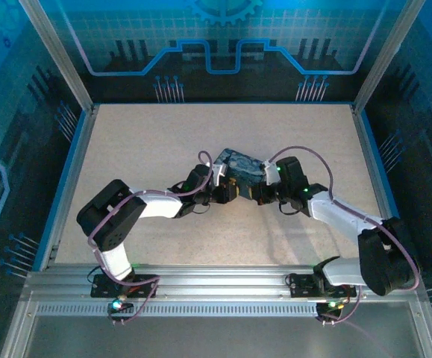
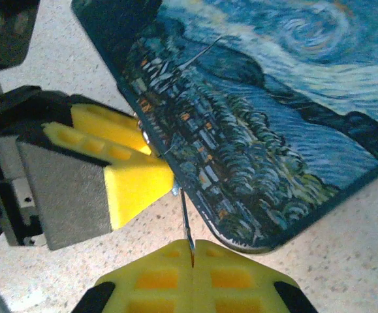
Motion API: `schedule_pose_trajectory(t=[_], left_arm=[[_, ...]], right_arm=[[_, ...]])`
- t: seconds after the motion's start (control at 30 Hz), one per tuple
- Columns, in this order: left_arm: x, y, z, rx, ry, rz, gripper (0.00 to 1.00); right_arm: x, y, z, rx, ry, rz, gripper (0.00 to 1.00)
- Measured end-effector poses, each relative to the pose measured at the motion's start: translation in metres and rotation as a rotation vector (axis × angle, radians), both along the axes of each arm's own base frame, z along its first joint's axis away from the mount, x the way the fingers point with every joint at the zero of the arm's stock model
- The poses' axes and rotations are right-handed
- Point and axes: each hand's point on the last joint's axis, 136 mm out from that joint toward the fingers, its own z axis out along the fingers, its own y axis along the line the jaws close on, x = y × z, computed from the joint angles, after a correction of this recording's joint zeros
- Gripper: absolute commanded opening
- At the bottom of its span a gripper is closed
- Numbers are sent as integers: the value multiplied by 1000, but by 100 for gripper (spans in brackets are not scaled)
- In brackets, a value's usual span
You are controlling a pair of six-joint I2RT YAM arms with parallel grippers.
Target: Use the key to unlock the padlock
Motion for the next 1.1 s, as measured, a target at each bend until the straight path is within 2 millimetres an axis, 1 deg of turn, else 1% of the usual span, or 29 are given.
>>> schedule_pose_trajectory(t=[0.2,0.33,0.4,0.5,0.6,0.73,0.87,1.1], left_arm=[[-1,1,5,-3,-3,0,25],[-3,2,6,-2,15,7,25],[-4,3,6,-5,29,14,25],[-6,4,6,-7,51,23,24],[-8,5,5,-11,80,37,22],[-9,6,5,-22,114,58,21],[-10,6,5,-38,140,74,19],[-12,2,7,-50,173,88,19]], right_arm=[[13,-3,1,-16,-31,2,0],[14,-2,4,-13,-56,21,0],[9,-3,5,-6,-79,24,0],[-5,-8,2,-1,-97,27,0],[-22,-7,-8,-2,-105,49,0],[-41,3,-25,-27,-104,97,0],[-47,11,-34,-42,-122,116,0],[-39,22,-39,-39,-167,111,0]])
